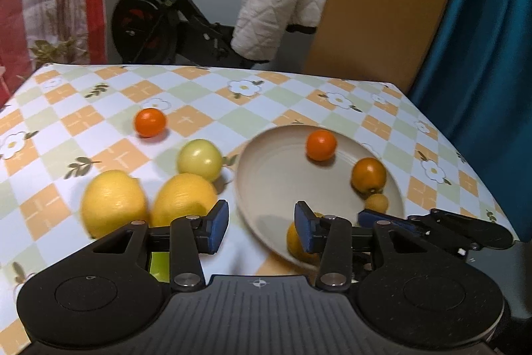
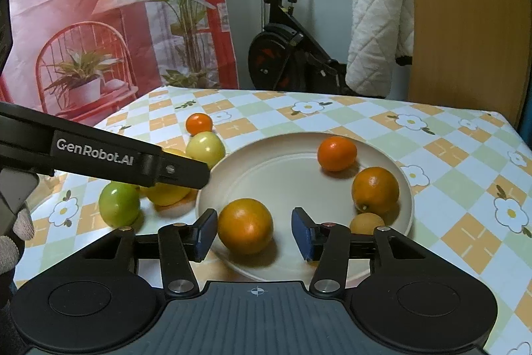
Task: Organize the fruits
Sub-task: 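Withdraw the left gripper toward the green tomato beside the lemons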
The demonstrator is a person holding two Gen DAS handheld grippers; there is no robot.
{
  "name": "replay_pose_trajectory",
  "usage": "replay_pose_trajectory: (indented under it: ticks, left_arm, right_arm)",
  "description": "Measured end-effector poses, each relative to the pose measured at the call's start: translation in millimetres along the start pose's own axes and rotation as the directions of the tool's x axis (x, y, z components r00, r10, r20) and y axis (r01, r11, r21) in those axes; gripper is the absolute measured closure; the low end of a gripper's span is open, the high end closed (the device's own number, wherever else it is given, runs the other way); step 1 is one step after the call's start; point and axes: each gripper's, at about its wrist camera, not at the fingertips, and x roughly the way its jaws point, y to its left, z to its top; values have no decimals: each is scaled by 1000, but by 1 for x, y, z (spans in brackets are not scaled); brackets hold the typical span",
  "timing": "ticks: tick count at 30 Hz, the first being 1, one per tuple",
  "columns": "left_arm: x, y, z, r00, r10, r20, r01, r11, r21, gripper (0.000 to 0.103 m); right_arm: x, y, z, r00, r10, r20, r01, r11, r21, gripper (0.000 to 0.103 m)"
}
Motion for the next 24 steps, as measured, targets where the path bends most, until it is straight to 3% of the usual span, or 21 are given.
replay_pose_trajectory:
  ticks: [7, 24]
  left_arm:
    - [-13, 7, -6, 998, 48, 33, -48, 999, 9, 57]
    - [-34, 29, -20, 993, 84, 77, -83, 996, -24, 57]
  right_arm:
    - [-4, 7, 0, 1000, -1, 1, 1, 1000, -15, 57]
    - [-5, 24, 4, 1000, -5, -14, 4, 998, -63, 57]
